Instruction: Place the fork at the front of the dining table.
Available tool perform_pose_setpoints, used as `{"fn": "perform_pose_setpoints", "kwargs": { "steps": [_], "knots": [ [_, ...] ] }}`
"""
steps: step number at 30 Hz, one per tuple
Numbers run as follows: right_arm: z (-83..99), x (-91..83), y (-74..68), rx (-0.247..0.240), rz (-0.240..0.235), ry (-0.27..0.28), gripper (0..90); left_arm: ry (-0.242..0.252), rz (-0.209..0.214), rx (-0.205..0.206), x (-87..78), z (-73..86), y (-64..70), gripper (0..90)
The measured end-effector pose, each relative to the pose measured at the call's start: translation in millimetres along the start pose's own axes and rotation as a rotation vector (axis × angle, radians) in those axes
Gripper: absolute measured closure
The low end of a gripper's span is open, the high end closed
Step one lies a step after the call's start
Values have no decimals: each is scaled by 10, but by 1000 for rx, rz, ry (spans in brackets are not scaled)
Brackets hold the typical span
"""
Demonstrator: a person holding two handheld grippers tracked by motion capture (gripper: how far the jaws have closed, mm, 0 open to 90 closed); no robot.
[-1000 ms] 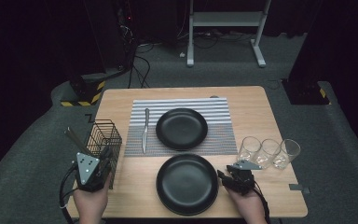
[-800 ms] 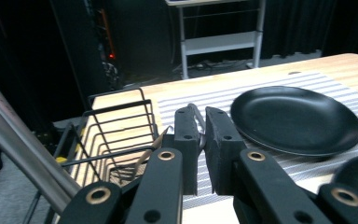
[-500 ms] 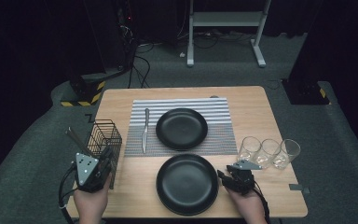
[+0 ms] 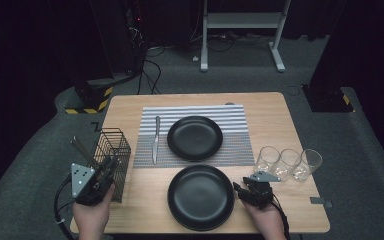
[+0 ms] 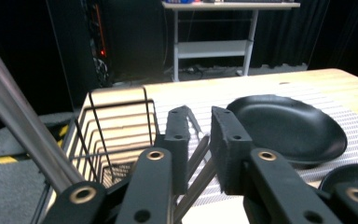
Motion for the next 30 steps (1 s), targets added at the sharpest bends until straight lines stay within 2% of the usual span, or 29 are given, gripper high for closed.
{"fn": "perform_pose_setpoints", "kwargs": {
  "steps": [2, 4, 7, 12, 13, 15, 17, 18, 21, 26, 27, 30],
  "knots": [
    [0, 0, 0, 0, 0, 0, 515, -10, 11, -5, 17, 30, -6, 727],
    [0, 0, -1, -1, 1, 0, 516, -19, 19, -30, 41, 52, -38, 699],
    [0, 1, -1, -2, 1, 0, 516, -30, 17, -41, 61, 61, -71, 656],
    [0, 0, -1, -2, 2, 0, 516, -37, -3, -24, 65, 75, -77, 644],
    [0, 1, -1, -1, 1, 0, 516, -42, -30, -11, 64, 79, -81, 654],
    [0, 0, -1, -1, 1, 0, 516, -41, -37, -7, 64, 81, -83, 658],
    [0, 0, 0, -1, 1, 0, 516, -33, -10, -30, 56, 68, -91, 652],
    [0, 0, -1, -1, 1, 0, 516, -33, -10, -30, 56, 68, -91, 646],
    [0, 1, -1, -3, 2, 0, 516, -9, 22, -53, 55, -34, -86, 605],
    [0, 1, -2, -2, 3, 0, 517, -14, 26, -39, 117, -118, -43, 598],
    [0, 0, -1, -1, 3, 0, 516, -39, 22, -31, 171, -124, -26, 600],
    [1, -2, -1, 2, 1, -1, 516, -57, 18, -29, 209, -106, -27, 615]
  ]
}}
Point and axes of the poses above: each handheld gripper's, and its own axes: x roughly forward along the jaws, z roughly out of its underside, y roughly to its right, the point moved 4 cm from there along x, roughly forward along the jaws, and after that the axes turned 7 degrees about x, right-handed, at the moved point
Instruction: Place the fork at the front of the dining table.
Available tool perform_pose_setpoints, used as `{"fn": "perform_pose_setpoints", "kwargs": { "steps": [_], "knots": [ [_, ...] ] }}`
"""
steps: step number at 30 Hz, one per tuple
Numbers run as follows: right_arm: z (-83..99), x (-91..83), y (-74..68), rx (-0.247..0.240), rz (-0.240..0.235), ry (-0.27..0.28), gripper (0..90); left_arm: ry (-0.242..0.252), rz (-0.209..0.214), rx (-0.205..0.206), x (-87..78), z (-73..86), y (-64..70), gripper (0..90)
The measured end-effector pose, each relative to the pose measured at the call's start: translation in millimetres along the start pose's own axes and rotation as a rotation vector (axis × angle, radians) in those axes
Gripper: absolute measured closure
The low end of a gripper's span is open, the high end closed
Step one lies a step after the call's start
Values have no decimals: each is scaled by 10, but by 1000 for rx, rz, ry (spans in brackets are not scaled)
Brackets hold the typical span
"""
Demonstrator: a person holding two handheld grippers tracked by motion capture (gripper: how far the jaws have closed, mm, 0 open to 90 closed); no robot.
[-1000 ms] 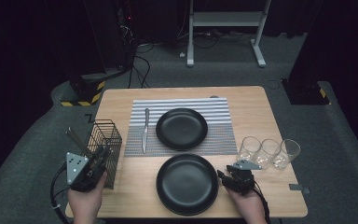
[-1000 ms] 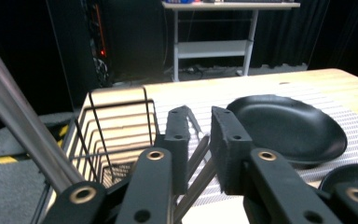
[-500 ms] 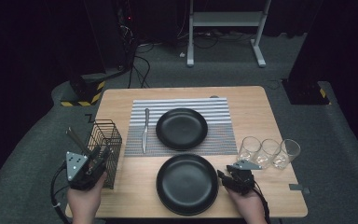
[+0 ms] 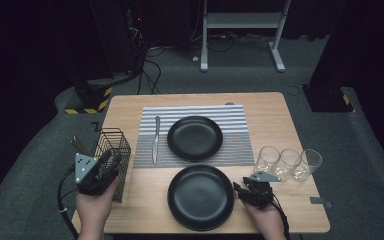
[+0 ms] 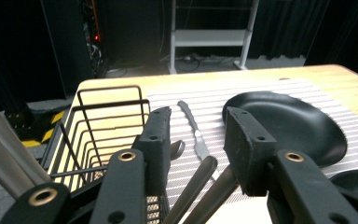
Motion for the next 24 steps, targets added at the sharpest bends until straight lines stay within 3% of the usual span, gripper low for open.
{"fn": "perform_pose_setpoints", "kwargs": {
  "steps": [1, 8, 10, 14, 16, 17, 21, 24],
  "knots": [
    [0, 0, 1, 0, -1, 0, 516, 2, 18, -17, 12, 16, -16, 616],
    [0, 0, 1, 0, -1, 0, 516, 5, 12, -14, 0, 44, -57, 632],
    [0, 1, 1, -3, 0, 1, 516, 4, -24, 2, -18, 45, -71, 656],
    [0, 1, 1, -1, 0, 0, 516, -12, -36, 2, -20, 89, -108, 662],
    [-1, 1, 1, -4, 1, 1, 516, -5, -18, -16, -33, 104, -121, 650],
    [-1, 1, 0, -4, 2, 1, 516, 14, 13, -40, -44, 89, -133, 634],
    [-1, 2, 0, -7, 3, 1, 516, 18, 36, -28, -12, 14, -92, 593],
    [0, 2, 1, -5, 2, 1, 517, -6, 23, -6, 35, 4, -63, 582]
  ]
}}
Point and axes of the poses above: each handheld gripper's, and its own axes: x roughly forward along the jaws, z roughly out of its underside, y roughly to its right, the point moved 4 cm from there along x, roughly forward along the jaws, and after that the axes turned 7 degrees about x, right-handed, at the moved point
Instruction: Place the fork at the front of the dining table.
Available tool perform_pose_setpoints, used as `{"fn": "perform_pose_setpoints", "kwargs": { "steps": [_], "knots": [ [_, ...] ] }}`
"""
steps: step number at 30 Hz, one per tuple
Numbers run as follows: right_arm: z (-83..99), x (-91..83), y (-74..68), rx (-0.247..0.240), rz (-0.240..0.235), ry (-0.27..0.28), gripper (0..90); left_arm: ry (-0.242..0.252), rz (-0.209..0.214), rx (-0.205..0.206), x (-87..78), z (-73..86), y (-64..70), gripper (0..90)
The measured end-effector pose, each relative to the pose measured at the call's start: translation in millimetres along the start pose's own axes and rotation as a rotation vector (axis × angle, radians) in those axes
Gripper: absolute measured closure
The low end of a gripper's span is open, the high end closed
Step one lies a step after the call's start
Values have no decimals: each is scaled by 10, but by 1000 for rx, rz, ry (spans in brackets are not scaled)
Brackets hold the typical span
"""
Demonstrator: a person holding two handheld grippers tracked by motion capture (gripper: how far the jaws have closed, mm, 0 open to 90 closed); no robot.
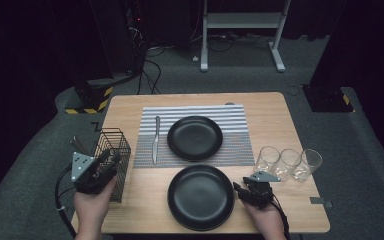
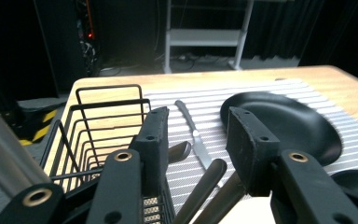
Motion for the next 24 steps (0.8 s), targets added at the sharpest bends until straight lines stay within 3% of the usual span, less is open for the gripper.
{"fn": "perform_pose_setpoints", "kwargs": {
  "steps": [3, 6, 9, 11, 17, 24],
  "knots": [
    [1, -2, 0, 4, -1, -1, 515, -22, -32, 11, 18, 13, 2, 573],
    [1, -2, 0, 5, -2, -1, 515, -14, -21, 11, 7, 28, 6, 569],
    [1, -2, 0, 4, -2, -1, 516, -7, -38, 35, 0, 29, 22, 576],
    [2, -3, 0, 4, -2, -1, 515, 1, -39, 41, -6, 32, 25, 619],
    [1, -3, 0, 4, -1, -1, 515, 23, -25, 21, -29, 50, 19, 699],
    [1, -2, -1, 4, 0, -1, 515, 30, -31, -7, -53, -8, -62, 689]
  ]
}}
Point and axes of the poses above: each handheld gripper's, and its own axes: x roughly forward along the jaws, z roughly out of its underside, y roughly to its right, the point moved 4 cm from there along x, roughly forward along the jaws, and after that the axes turned 7 degrees about x, right-handed, at the moved point
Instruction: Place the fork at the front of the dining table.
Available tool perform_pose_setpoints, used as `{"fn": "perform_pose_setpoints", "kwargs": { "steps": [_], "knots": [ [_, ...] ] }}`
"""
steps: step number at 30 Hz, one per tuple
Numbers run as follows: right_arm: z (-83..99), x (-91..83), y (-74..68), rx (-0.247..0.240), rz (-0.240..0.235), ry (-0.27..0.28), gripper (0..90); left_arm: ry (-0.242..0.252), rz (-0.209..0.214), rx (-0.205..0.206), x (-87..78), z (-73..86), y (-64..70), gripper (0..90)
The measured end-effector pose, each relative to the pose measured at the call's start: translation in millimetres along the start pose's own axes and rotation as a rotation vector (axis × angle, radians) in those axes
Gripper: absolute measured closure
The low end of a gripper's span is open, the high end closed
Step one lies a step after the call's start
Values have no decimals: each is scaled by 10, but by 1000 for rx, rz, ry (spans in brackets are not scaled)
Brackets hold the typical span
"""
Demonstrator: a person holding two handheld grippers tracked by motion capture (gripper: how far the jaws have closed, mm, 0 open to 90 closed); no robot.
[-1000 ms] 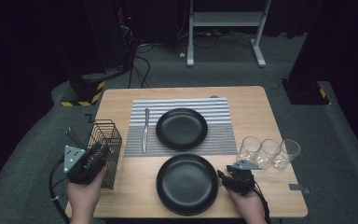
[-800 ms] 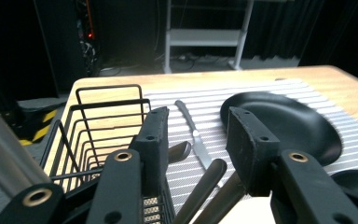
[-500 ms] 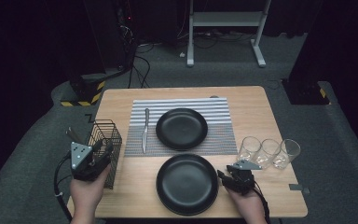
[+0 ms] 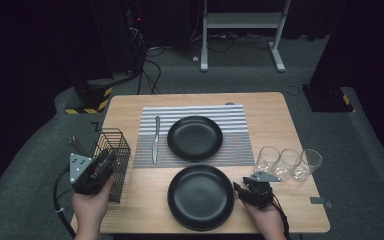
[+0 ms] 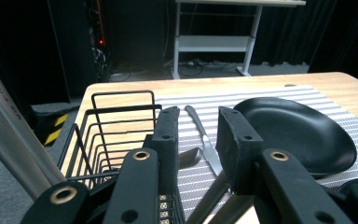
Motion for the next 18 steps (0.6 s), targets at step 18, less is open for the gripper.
{"fn": "perform_pose_setpoints", "kwargs": {
  "steps": [18],
  "knots": [
    [1, -3, -1, -1, -5, 1, 516, -170, -48, 41, 175, -2, 15, 650]
  ]
}}
Point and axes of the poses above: each handheld gripper's, and its own axes: x roughly forward along the jaws, z roughly out of its underside, y roughly to its right, the point moved 4 cm from there along x, roughly forward along the jaws, and after that the axes turned 7 degrees about x, right-handed, at the moved point
